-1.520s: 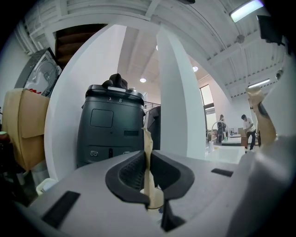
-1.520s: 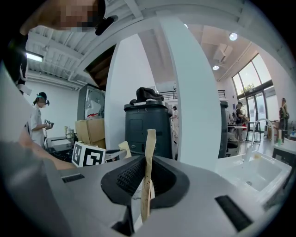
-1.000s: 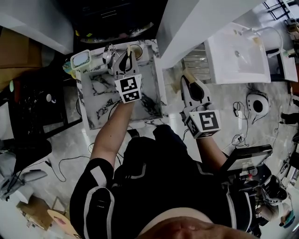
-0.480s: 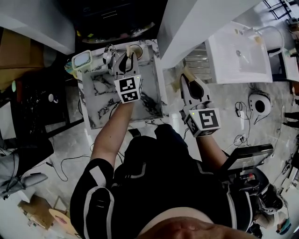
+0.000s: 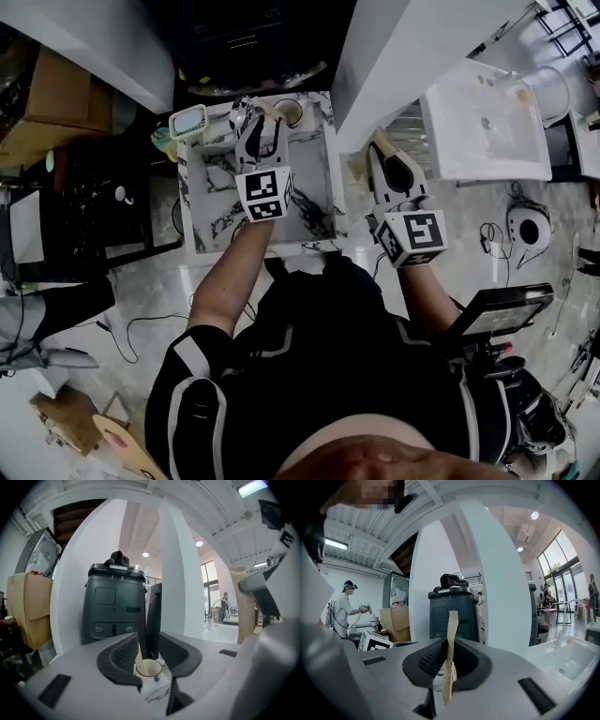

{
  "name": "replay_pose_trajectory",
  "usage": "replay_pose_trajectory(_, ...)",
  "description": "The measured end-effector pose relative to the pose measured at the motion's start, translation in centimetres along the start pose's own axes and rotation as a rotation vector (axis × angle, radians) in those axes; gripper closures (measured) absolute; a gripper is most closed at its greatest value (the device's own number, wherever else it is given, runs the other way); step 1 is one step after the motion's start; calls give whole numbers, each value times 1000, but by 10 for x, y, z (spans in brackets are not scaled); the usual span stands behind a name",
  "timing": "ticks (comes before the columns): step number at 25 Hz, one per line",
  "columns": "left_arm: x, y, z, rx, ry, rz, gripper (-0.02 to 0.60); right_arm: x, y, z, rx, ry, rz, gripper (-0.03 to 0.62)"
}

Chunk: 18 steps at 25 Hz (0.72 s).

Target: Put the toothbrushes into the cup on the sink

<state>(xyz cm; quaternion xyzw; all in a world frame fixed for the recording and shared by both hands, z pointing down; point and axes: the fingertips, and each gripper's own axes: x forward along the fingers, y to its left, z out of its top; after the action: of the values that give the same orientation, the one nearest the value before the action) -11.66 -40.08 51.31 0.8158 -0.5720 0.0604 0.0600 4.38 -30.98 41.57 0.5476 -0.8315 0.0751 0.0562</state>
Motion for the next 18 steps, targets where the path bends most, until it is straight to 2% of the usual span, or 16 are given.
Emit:
replay_pose_trajectory(13, -77, 10, 57, -53, -122, -9, 459, 16, 18, 30, -24, -77, 67, 553)
replay_pose_trajectory(18, -93, 17, 65, -66, -110, 16, 517, 25, 22, 37, -23, -88, 103, 553)
